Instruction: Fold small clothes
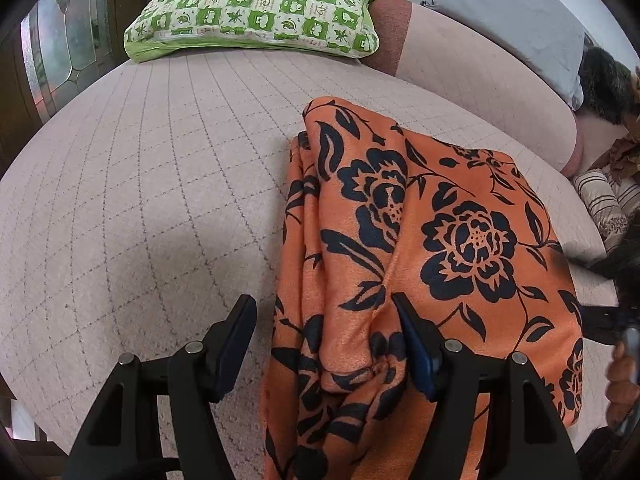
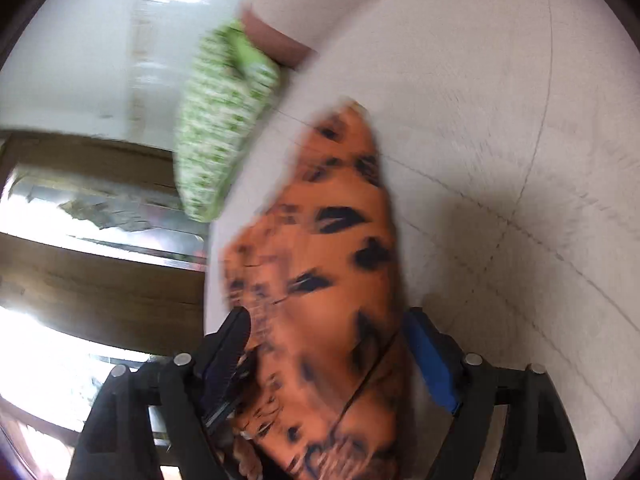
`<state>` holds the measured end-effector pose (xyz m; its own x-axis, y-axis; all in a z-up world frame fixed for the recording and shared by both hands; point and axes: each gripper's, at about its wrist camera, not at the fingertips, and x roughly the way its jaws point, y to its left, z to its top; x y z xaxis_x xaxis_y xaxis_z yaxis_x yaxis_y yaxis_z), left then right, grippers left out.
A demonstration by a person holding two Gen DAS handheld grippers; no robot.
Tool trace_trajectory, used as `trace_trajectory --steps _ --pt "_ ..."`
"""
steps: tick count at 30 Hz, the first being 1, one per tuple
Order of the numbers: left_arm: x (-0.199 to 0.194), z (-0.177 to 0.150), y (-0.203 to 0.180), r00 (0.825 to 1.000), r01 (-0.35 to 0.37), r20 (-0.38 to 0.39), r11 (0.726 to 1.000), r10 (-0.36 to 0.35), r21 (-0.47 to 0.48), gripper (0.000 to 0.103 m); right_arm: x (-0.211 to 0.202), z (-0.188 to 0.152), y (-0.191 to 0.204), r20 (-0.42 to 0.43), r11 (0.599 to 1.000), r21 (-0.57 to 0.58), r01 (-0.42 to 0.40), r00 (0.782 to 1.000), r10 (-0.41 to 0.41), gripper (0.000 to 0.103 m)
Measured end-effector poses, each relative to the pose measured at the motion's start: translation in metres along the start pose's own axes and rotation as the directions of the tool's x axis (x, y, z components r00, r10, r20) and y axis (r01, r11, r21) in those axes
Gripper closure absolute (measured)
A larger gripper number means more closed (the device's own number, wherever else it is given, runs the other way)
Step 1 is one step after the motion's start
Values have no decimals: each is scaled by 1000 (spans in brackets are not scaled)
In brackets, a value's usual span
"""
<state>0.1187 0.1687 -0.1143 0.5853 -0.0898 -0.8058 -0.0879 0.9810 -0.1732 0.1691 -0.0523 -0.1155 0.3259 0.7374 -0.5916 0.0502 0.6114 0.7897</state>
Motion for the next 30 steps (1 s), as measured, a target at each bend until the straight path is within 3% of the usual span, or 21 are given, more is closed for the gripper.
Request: trace_trajectory --steps 1,4,6,8,9,10,11,14,15,16,18,21,23,26,27,30 --pt "-1 1 1 1000 3 0 1000 -3 -3 32 7 -2 0 -20 1000 -8 18 1000 -18 72" --pt "0 0 3 1000 9 7 1000 -9 -6 32 -5 -17 29 53 981 -166 98 994 -91 75" --pt "1 -2 -1 1000 -12 16 1000 12 17 32 3 -18 17 52 963 -181 200 980 -193 74" --pt "-1 -2 -2 999 -24 25 999 24 24 32 5 -15 4 32 984 -116 134 991 -131 66" --pt "0 -2 0 1000 -20 23 1000 20 18 32 -1 -12 4 36 992 -94 78 997 -75 58" --pt "0 -1 1 1000 -14 20 1000 14 14 32 -6 -11 5 49 995 -89 45 998 -41 39" --pt "-1 -1 2 1000 -12 21 1000 12 12 32 -8 -10 6 62 996 -86 23 998 -18 32" --pt "-1 -1 2 1000 -11 20 1000 11 4 32 -9 5 8 111 997 -64 -31 993 38 27" --pt "-2 -1 3 1000 -6 17 1000 6 -2 32 -1 15 3 123 999 -39 -22 992 26 27" --pt "-2 0 4 1000 -2 14 1000 2 -10 32 7 20 0 103 1000 -24 -19 994 21 38" --pt "0 1 7 1000 4 12 1000 -3 -17 32 25 27 0 60 998 -27 54 997 -52 69" --pt "1 2 8 1000 6 12 1000 -6 -22 32 15 15 31 148 970 -205 134 984 -104 73" --pt "2 1 7 1000 3 12 1000 -3 -18 32 29 14 11 125 969 -153 196 976 -178 72" --pt "1 -1 10 1000 4 16 1000 -4 -20 32 31 15 -4 127 986 -98 135 984 -122 46" --pt "1 -1 12 1000 9 15 1000 -8 -25 32 24 9 3 153 977 -113 180 975 -162 35" --pt "1 -3 11 1000 7 16 999 -7 -35 32 8 -8 23 227 932 -201 301 940 -254 35"
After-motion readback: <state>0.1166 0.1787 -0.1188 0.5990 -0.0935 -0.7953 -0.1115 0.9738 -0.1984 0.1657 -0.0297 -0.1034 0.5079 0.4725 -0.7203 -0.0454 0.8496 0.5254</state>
